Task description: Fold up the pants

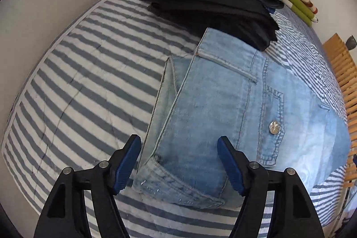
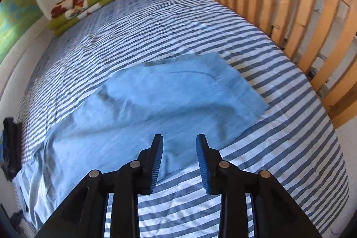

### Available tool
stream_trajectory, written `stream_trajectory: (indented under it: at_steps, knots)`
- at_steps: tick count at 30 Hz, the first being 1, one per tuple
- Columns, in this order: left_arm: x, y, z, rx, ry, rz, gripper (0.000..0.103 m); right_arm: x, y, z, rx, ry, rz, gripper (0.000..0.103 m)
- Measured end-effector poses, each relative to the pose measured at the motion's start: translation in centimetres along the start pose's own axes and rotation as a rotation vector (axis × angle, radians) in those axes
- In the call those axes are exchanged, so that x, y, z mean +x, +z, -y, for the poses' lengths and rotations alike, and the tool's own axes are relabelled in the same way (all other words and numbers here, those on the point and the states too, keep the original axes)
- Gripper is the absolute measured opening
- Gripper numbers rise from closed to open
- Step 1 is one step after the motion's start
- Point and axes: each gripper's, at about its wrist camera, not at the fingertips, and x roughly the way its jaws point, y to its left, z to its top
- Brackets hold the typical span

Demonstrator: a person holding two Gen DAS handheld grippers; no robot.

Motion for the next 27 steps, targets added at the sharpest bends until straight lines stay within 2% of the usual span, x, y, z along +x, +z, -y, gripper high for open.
stream_trajectory:
  at_steps: [4, 6, 8, 10, 14, 17, 20, 23, 27]
  knots:
    - [0.2, 2.3, 1.1, 0.070, -0.010, 0.026, 0.074, -1.3, -1.9, -9.1, -0.196, 0.104, -0.014, 0.028]
    - [0.2, 2.4, 1.0, 0.080, -0.027, 0.031, 0.074, -1.9, -3.2, -15.2, -0.338, 0.164, -0.024, 0.028]
    - [-0.3, 1.4, 0.3, 0.086, -0.049, 0.045, 0.074, -2.5, -4.7, -22.3, -0.491, 0.231, -0.033, 0.028]
    - [-0.4, 0.2, -0.3, 0.100, -0.054, 0.061, 0.074, -3.2, -6.6, -29.8, -0.646, 0.335, -0.049, 0.028]
    - [-1.5, -3.1, -1.0, 0.146, -0.094, 0.061, 0.073, -3.0, -11.6, -44.8, -0.944, 0.534, -0.128, 0.033]
    - [-2.1, -4.7, -1.5, 0.174, -0.125, 0.061, 0.073, -1.4, -15.3, -54.6, -1.083, 0.581, -0.173, 0.033]
    - [-2.2, -5.2, -1.9, 0.211, -0.119, 0.077, 0.065, 1.2, -18.6, -62.4, -1.189, 0.585, -0.235, 0.033]
    - [-2.3, -5.3, -2.3, 0.232, -0.133, 0.093, 0.059, 3.8, -21.2, -67.4, -1.255, 0.568, -0.259, 0.034]
    - [-2.1, -5.5, -2.6, 0.261, -0.162, 0.106, 0.058, 6.6, -23.5, -71.3, -1.319, 0.505, -0.253, 0.034]
